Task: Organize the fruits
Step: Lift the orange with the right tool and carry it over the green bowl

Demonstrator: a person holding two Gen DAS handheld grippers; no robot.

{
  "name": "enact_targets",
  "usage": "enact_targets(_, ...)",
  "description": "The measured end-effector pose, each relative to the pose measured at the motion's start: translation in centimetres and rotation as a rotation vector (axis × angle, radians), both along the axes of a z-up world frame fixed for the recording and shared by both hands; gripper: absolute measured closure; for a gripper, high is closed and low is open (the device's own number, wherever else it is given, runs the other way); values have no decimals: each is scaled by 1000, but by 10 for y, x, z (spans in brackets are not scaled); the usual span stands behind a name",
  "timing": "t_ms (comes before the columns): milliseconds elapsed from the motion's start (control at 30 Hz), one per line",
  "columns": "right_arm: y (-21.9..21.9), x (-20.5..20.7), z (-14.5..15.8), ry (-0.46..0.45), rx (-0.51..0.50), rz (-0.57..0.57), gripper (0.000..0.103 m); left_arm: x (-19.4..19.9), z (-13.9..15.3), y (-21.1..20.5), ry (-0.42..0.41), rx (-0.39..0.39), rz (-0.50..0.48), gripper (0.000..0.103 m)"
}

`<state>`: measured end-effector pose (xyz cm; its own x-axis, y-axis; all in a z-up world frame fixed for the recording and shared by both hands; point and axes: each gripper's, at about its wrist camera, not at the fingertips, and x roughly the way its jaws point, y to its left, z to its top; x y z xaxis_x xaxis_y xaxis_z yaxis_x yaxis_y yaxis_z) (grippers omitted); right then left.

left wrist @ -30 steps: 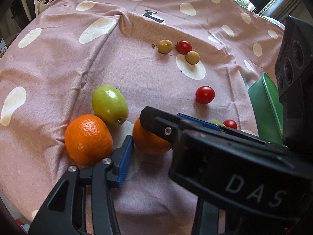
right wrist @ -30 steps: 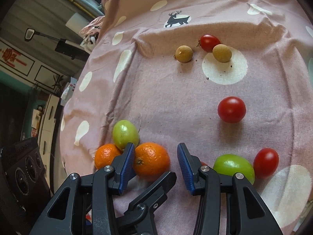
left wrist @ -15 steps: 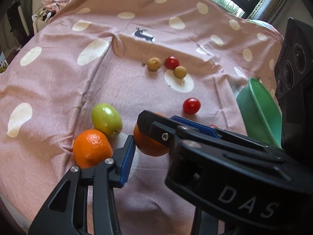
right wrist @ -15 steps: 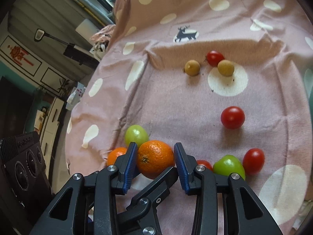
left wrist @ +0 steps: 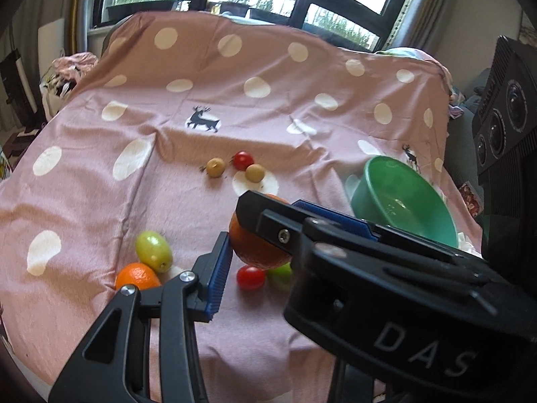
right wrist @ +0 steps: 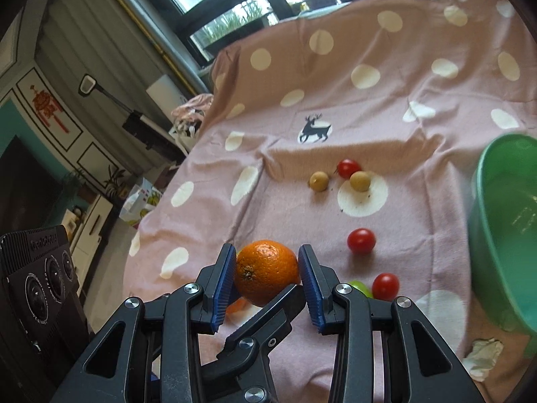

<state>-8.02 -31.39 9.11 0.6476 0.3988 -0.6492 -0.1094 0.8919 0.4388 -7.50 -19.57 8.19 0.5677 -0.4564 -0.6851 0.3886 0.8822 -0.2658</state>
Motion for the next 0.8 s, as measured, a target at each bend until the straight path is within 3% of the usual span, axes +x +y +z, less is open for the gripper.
enact_targets(467, -56, -29, 24, -106, 51, -146, 62, -12, 28, -60, -96, 24, -122, 61)
enact_targets(800, -98, -48, 25, -125, 93, -262, 62, -20, 30, -103, -112, 32, -227, 61)
